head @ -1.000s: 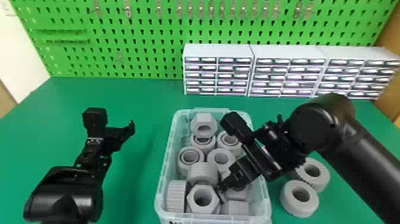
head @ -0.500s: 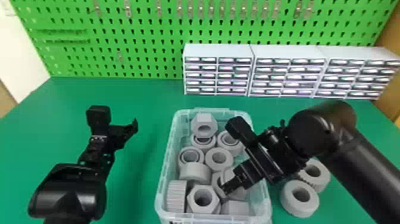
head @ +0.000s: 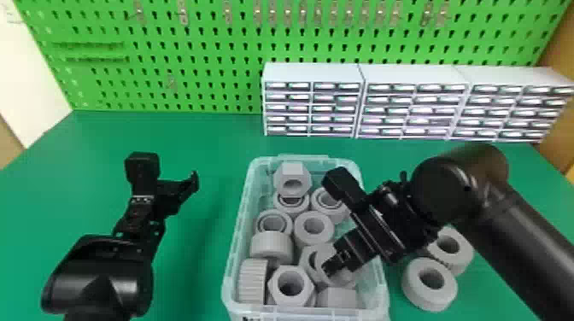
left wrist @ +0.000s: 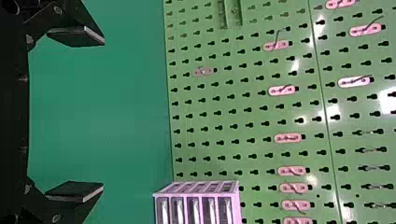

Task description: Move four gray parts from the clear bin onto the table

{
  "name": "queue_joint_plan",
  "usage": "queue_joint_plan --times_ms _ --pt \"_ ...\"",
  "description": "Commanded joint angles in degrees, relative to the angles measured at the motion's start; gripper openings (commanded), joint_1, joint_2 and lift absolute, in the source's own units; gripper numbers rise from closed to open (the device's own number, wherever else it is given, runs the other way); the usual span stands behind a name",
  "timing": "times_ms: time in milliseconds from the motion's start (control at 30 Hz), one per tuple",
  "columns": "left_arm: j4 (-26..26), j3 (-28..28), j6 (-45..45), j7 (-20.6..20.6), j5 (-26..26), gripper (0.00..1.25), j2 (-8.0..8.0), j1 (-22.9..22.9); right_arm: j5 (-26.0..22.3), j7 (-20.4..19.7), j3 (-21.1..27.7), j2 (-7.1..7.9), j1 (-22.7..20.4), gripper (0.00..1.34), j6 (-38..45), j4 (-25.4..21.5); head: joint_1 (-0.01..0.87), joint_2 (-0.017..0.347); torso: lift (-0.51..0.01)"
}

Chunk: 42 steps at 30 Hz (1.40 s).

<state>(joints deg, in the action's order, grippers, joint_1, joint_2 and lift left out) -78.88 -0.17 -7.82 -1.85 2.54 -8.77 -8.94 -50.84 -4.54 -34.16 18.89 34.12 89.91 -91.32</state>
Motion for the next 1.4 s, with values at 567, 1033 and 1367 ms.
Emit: queue_joint_plan --times_ms 567,1033,1367 --pt "0.1 -0.4 0.0 0.0 0.2 1.07 -0.19 -0.1 -0.1 0.0 0.1 -0.52 2.0 0.29 0.2 -1.0 0.693 0.072 -0.052" --pt "0.5 -0.9 0.0 0.0 0.2 1.07 -0.19 -0.5 -1.9 0.0 1.4 -1.22 3.5 0.29 0.2 -2.6 0.693 0.072 -0.052" --pt "0.5 -1.1 0.0 0.0 0.5 1.07 -0.55 -0.6 -3.5 0.0 2.7 -1.22 4.5 0.29 0.2 -5.4 0.693 0.072 -0.052"
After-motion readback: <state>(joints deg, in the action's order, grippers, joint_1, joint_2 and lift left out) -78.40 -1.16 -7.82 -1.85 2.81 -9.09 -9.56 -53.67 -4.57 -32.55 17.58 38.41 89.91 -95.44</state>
